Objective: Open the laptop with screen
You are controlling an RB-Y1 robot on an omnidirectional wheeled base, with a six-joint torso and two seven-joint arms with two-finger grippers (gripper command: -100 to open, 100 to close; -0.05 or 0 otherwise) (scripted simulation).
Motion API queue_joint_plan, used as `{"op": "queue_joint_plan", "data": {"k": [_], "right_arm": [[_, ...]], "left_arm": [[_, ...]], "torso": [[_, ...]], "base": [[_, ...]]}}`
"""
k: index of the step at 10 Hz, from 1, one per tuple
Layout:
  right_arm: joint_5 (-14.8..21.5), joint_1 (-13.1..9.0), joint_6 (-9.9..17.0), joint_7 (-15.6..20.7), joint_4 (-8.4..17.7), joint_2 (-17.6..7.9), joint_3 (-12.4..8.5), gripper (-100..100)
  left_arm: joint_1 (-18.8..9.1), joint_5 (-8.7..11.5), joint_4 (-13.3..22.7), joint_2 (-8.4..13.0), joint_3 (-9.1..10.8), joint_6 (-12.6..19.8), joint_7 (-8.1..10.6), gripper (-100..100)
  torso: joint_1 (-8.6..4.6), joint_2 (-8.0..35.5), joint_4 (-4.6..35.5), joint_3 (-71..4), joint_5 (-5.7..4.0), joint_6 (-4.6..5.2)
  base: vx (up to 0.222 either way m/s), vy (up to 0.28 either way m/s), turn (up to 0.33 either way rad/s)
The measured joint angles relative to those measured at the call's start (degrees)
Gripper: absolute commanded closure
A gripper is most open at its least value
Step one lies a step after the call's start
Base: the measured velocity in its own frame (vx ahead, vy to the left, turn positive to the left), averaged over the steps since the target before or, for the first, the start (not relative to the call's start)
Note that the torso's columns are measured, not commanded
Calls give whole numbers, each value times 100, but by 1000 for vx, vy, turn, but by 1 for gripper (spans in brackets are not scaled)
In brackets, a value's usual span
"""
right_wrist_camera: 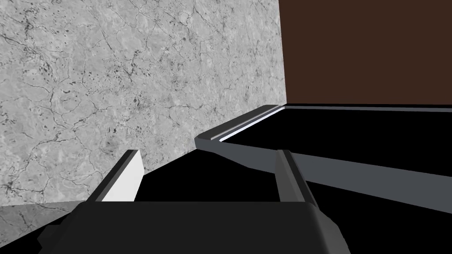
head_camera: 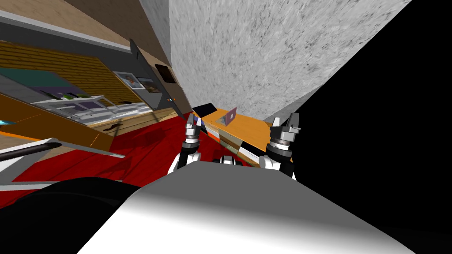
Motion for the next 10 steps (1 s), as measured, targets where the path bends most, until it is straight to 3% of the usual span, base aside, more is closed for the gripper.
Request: {"op": "queue_joint_plan", "data": {"k": [2,10], "right_arm": [[0,0,0,0,0,0,0,0],[0,0,0,0,0,0,0,0]], "left_arm": [[-181,-51,182,211,-6,271,44,-100],[-604,-285,594,454,-168,1147,136,-100]], "torso": [[-2,5,3,2,-1,0],[1,6,3,2,0,0]], "base": [[64,19,-119],[58,18,-122]]}}
